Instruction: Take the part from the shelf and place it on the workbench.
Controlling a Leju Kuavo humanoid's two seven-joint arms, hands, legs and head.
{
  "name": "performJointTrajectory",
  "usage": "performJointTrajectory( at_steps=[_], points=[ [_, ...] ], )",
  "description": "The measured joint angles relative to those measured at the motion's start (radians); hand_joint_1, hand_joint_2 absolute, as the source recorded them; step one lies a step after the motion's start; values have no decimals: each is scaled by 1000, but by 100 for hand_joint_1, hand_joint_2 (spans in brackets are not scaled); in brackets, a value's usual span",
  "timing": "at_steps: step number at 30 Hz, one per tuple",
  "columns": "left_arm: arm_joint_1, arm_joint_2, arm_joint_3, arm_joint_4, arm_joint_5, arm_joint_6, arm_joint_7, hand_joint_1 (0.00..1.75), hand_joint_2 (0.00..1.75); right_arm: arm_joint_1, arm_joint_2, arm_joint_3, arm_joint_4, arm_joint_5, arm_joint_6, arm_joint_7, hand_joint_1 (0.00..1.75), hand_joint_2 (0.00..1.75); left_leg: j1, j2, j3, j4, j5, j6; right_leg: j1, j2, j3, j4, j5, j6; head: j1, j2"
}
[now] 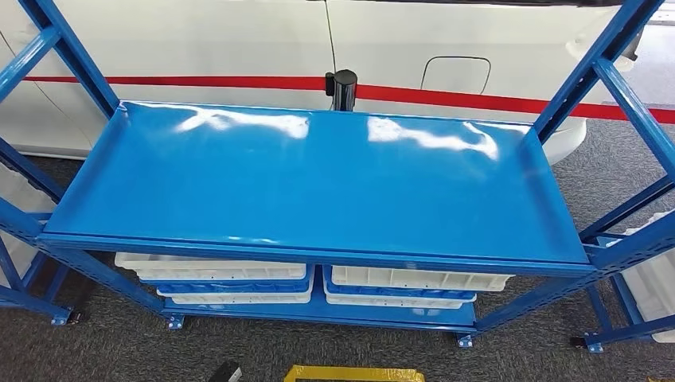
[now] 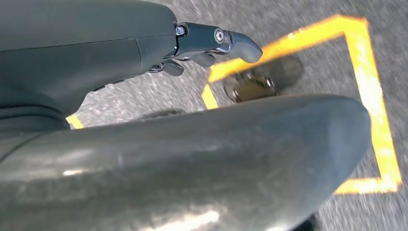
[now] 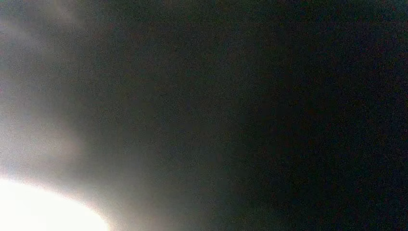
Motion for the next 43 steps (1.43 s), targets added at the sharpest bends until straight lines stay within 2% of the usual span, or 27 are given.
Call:
performJointTrajectory(
  at_steps=[1, 2, 3, 4, 5, 6, 7, 8, 9, 10, 12, 14, 16, 20, 30, 31, 34, 35, 43],
  points=[
    [0, 0, 0, 0, -3, 20, 12, 0, 175, -1, 0, 0, 0, 0, -2, 3, 0, 0, -2, -2, 9, -1, -9, 1, 1, 0, -36, 27, -20, -3, 0, 0],
    [0, 0, -1, 0, -6, 37, 22, 0, 175, 0, 0, 0, 0, 0, -4, 6, 0, 0, -5, -5, 20, -1, -18, 3, 2, 0, -57, 23, -19, 0, 0, 0],
    [1, 0, -2, 0, -9, 52, 29, 0, 131, 1, 0, 0, 0, 0, -7, 9, 0, 0, -9, -7, 33, -1, -27, 4, 5, 0, -63, -14, 7, 6, 0, 0],
    [2, -2, -3, 0, -12, 65, 34, 0, 87, 2, 0, 0, 0, 0, -10, 11, 0, 0, -12, -9, 45, -2, -35, 5, 11, -1, -58, -75, 56, 12, 0, 0],
    [2, -4, -5, 0, -15, 79, 38, 0, 44, 4, -2, 0, 0, 0, -13, 14, 0, 0, -16, -11, 57, -2, -44, 4, 17, 0, -52, -135, 110, 11, -1, 0],
    [2, -7, -7, 0, -17, 90, 41, 0, 0, 4, -3, -1, 0, 0, -17, 16, 0, 0, -18, -13, 64, -3, -51, 3, 25, 0, -45, -185, 150, 2, -2, 0],
    [1, -10, -9, 0, -19, 100, 44, 0, 0, 3, -4, -1, 0, 0, -21, 18, 0, 0, -20, -14, 69, -4, -56, 0, 31, 1, -38, -214, 177, -12, -2, 0],
    [1, -12, -11, 0, -20, 107, 46, 0, 0, 2, -5, -1, 0, 0, -25, 20, 0, 0, -21, -15, 70, -4, -60, -2, 34, 2, -32, -225, 189, -26, -2, 0],
    [0, -13, -13, 0, -20, 110, 48, 0, 0, 2, -4, -1, 0, 0, -27, 22, 0, 0, -21, -14, 72, -6, -63, 0, 35, 3, -25, -231, 193, -32, -1, 0],
    [0, -13, -14, 0, -20, 112, 49, 0, 0, 1, -4, -1, 0, 0, -29, 23, 0, 0, -22, -13, 77, -8, -64, 2, 35, 4, -18, -235, 201, -33, -1, 0],
    [2, -14, -14, 0, -19, 112, 50, 0, 87, 2, -3, -2, 0, 1, -31, 25, 0, 0, -22, -10, 86, -13, -65, 9, 35, 6, -12, -238, 204, -30, -2, 0],
    [1, -14, -14, 0, -19, 112, 51, 0, 175, 0, -4, -2, 0, 1, -34, 26, 0, 87, -22, -10, 89, -16, -67, 9, 35, 6, -11, -238, 203, -30, -2, 0],
    [0, -14, -15, -1, -16, 110, 50, 0, 175, -1, -4, -1, 0, -3, -37, 29, 0, 175, -22, -10, 90, -19, -68, 7, 36, 6, -11, -238, 202, -32, -2, 0],
    [15, -8, -28, -7, 16, 89, 50, 0, 175, 10, -8, 32, -9, -78, -37, 35, 0, 175, -21, -10, 91, -21, -68, 6, 36, 6, -11, -238, 200, -35, -2, 0],
    [82, 20, -71, -43, 107, 76, 41, 0, 175, 60, -37, 190, -56, -381, -17, 9, 0, 175, -21, -10, 92, -22, -66, 2, 36, 6, -9, -237, 200, -36, -1, 0],
    [89, 24, -75, -48, 117, 75, 40, 0, 131, 65, -41, 209, -61, -412, -14, 5, 0, 175, -22, -10, 92, -22, -66, 2, 36, 6, -9, -238, 200, -36, -1, 0],
    [109, 35, -89, -61, 145, 71, 37, 0, 0, 80, -50, 263, -77, -502, -8, -3, 0, 44, -23, -10, 92, -22, -66, 2, 34, 6, -9, -238, 200, -36, -1, 0],
    [116, 38, -93, -66, 154, 70, 36, 0, 0, 85, -52, 281, -82, -533, -7, -7, 0, 0, -24, -10, 92, -22, -66, 2, 34, 6, -9, -238, 200, -36, -2, 0],
    [168, 67, -128, -103, 223, 61, 28, 0, 0, 124, -75, 424, -123, -762, 10, -30, 0, 0, -25, -10, 93, -22, -66, 2, 32, 6, -9, -238, 200, -35, -1, 0]
  ],
)
